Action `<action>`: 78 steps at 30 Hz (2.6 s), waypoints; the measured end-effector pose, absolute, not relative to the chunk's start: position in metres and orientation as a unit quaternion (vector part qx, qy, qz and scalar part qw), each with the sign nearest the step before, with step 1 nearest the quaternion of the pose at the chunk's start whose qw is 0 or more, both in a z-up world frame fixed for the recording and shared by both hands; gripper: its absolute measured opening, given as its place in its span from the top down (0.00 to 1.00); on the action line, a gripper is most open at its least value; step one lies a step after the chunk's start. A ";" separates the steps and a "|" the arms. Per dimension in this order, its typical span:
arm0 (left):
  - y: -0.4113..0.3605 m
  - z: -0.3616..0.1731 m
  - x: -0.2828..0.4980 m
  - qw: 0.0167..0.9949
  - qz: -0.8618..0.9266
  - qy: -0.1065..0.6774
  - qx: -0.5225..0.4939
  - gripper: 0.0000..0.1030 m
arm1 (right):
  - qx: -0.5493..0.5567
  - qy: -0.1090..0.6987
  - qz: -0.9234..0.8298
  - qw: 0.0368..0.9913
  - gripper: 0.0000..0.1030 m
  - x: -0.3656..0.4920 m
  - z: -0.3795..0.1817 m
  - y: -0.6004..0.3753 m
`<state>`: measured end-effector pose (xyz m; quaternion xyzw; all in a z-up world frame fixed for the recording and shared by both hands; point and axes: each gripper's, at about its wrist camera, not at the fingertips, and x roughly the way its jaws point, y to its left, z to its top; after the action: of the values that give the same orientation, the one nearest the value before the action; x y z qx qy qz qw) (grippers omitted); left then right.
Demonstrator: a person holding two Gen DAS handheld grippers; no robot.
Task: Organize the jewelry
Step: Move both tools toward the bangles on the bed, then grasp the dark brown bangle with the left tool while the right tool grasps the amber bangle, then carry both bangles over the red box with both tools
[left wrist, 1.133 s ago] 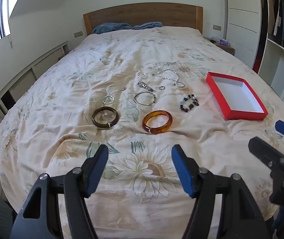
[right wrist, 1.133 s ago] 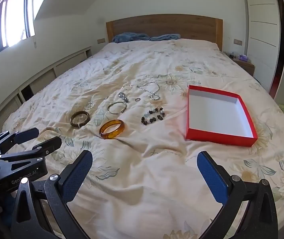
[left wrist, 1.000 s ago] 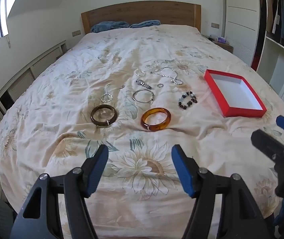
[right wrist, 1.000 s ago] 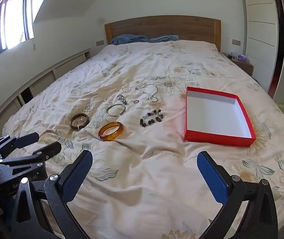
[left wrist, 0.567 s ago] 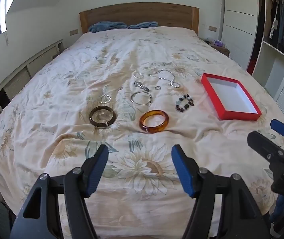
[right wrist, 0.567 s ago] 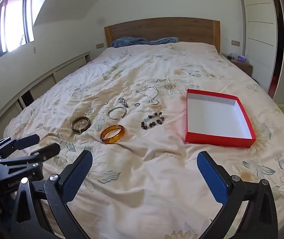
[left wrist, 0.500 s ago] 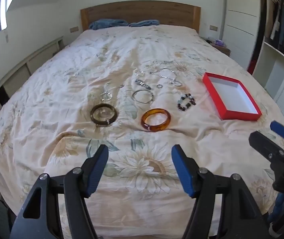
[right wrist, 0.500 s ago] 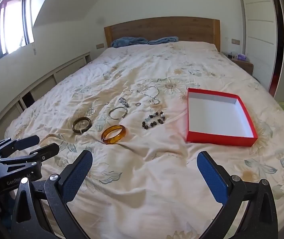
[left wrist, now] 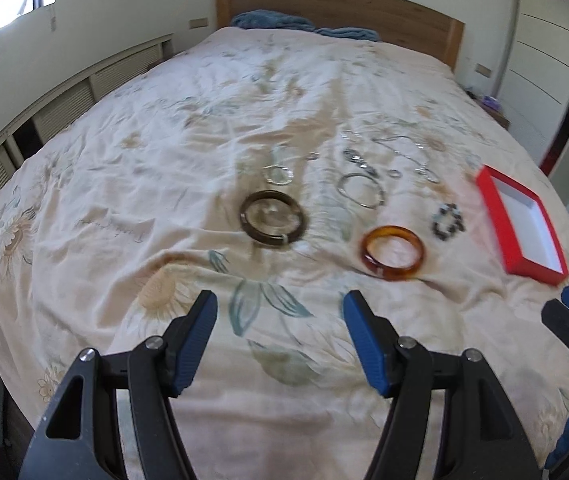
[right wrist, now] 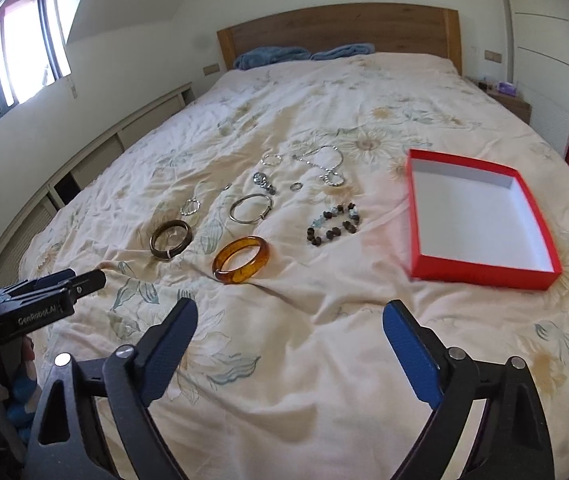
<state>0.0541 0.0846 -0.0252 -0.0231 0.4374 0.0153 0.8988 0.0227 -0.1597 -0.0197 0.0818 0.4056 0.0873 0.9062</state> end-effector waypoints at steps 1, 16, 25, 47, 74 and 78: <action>0.087 -0.029 0.060 0.898 0.020 0.440 -0.024 0.38 | 0.082 0.409 0.094 0.904 0.12 0.028 -0.022 -0.158; 0.117 -0.072 0.167 0.876 0.054 0.467 -0.110 0.42 | 0.092 0.464 0.176 0.863 0.44 0.135 -0.073 -0.128; 0.130 -0.117 0.204 0.856 0.081 0.499 -0.110 0.63 | 0.105 0.501 0.195 0.837 0.56 0.175 -0.110 -0.114; 0.129 -0.139 0.211 0.860 0.066 0.496 -0.096 0.92 | 0.061 0.526 0.203 0.823 0.80 0.189 -0.148 -0.099; 0.121 -0.029 0.079 0.895 0.024 0.441 -0.069 0.93 | 0.051 0.448 0.142 0.881 0.89 0.058 -0.020 -0.139; 0.110 -0.014 0.057 0.900 0.006 0.431 -0.064 0.93 | 0.056 0.435 0.125 0.890 0.89 0.031 -0.006 -0.156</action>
<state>0.0567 0.1103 -0.0138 -0.0636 0.4313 0.0061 0.9000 0.0312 -0.1564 -0.0058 0.0558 0.4349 0.1250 0.8900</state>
